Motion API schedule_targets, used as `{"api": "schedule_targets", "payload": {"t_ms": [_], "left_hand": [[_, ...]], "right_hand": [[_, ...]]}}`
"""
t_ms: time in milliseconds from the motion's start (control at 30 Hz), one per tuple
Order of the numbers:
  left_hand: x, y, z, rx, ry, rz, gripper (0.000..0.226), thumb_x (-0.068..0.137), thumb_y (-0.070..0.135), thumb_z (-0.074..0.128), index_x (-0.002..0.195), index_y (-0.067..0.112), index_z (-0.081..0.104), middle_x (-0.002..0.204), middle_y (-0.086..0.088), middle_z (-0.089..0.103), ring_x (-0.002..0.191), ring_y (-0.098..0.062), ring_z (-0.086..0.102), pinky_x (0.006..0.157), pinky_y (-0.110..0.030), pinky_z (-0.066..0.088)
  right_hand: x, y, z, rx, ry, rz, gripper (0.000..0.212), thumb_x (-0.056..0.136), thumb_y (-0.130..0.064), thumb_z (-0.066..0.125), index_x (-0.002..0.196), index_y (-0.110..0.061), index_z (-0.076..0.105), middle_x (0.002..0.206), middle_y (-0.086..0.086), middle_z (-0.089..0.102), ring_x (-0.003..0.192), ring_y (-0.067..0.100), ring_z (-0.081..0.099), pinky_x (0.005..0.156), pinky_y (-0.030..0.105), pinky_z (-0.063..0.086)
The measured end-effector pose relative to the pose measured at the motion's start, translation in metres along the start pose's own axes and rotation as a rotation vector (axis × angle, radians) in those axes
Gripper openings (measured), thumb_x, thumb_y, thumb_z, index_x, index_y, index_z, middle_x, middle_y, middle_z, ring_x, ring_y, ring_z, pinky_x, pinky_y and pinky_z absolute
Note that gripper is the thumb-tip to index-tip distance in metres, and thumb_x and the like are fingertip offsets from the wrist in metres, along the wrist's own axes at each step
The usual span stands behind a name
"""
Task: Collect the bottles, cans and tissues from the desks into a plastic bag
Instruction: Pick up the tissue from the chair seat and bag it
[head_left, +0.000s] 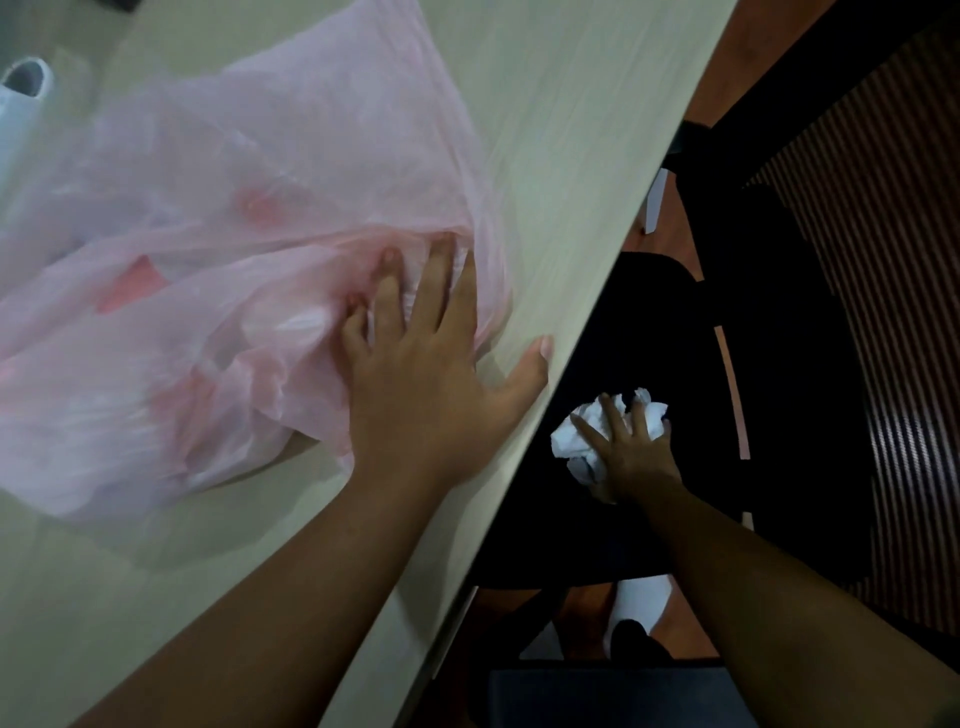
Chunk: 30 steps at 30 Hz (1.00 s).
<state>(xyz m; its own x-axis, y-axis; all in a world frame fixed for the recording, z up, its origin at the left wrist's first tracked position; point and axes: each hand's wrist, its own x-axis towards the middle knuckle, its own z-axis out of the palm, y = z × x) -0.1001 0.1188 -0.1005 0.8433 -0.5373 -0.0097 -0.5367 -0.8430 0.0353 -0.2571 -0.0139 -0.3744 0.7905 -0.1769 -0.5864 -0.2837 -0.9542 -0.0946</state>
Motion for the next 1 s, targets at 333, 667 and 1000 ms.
{"api": "schedule_targets", "payload": {"t_ms": [333, 667, 1000], "left_hand": [[0.0, -0.001, 0.002, -0.003, 0.02, 0.005, 0.089, 0.082, 0.073, 0.033, 0.151, 0.017, 0.032, 0.161, 0.005, 0.028, 0.147, -0.035, 0.023, 0.11, -0.056, 0.025], [-0.001, -0.002, 0.004, 0.005, 0.051, 0.005, 0.088, 0.082, 0.072, 0.037, 0.15, 0.016, 0.033, 0.158, 0.003, 0.034, 0.143, -0.038, 0.031, 0.105, -0.055, 0.03], [-0.002, 0.0, -0.008, -0.027, -0.091, -0.003, 0.089, 0.084, 0.075, 0.027, 0.155, 0.02, 0.022, 0.163, 0.004, 0.02, 0.149, -0.034, 0.016, 0.114, -0.056, 0.019]], "right_hand": [[-0.021, 0.002, 0.018, 0.247, 0.185, 0.141, 0.06, 0.045, -0.001, 0.085, 0.102, -0.004, 0.066, 0.083, 0.02, 0.058, 0.066, 0.037, 0.057, 0.051, 0.037, 0.046], [-0.013, 0.016, -0.058, 0.167, 0.153, 0.179, 0.087, 0.03, -0.01, 0.093, 0.107, -0.002, 0.053, 0.099, 0.02, 0.058, 0.082, 0.039, 0.058, 0.059, 0.039, 0.048], [-0.093, 0.028, -0.134, 0.145, 0.481, 0.192, 0.047, 0.058, -0.001, 0.081, 0.095, -0.002, 0.053, 0.085, 0.019, 0.053, 0.069, 0.035, 0.053, 0.058, 0.041, 0.046]]}}
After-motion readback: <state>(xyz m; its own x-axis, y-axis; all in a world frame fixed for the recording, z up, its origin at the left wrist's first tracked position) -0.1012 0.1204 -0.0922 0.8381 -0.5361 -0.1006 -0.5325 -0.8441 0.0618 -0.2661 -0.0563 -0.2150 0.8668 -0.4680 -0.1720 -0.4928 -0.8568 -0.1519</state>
